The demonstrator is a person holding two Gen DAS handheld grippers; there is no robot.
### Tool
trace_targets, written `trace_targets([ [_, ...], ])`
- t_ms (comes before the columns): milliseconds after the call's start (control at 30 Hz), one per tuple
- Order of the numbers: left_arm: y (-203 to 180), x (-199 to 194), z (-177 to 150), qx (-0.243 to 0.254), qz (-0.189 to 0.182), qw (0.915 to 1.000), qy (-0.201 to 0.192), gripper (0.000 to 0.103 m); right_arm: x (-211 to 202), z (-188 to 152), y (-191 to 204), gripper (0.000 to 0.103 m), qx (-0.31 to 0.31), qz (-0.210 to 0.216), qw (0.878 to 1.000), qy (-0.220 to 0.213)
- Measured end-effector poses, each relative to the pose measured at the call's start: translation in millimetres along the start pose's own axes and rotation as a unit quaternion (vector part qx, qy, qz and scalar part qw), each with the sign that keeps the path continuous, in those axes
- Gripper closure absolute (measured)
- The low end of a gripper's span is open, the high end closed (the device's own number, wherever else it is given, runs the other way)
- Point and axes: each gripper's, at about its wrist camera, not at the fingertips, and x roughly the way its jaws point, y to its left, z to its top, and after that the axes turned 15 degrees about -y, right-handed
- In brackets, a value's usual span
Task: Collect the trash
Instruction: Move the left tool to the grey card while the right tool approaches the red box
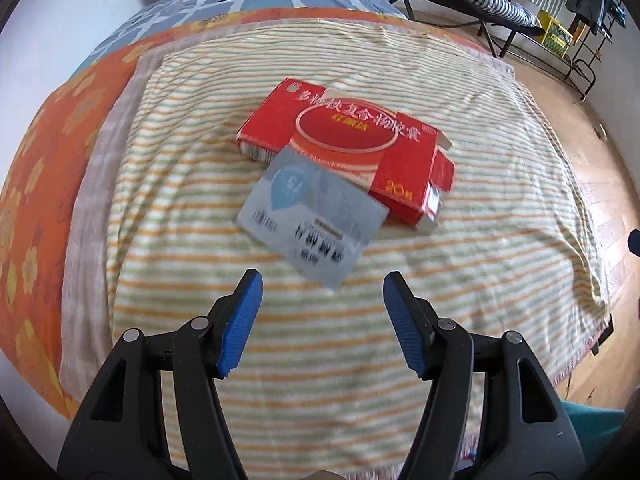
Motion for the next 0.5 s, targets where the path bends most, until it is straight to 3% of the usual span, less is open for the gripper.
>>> trace_targets([
  [200,-7,27,6,0.071,0.048,0.9963,-0.01,0.038,20,14,-9,0.0,0.034,0.0,0.999,0.008],
  [400,15,32,12,0.067,0.062,0.9957,-0.018,0.037,42,27,-1,0.0,0.019,0.015,1.0,0.015],
  [500,32,30,12,0.061,0.065,0.9959,-0.02,0.031,61,35,2,0.0,0.025,0.029,0.999,0.024],
])
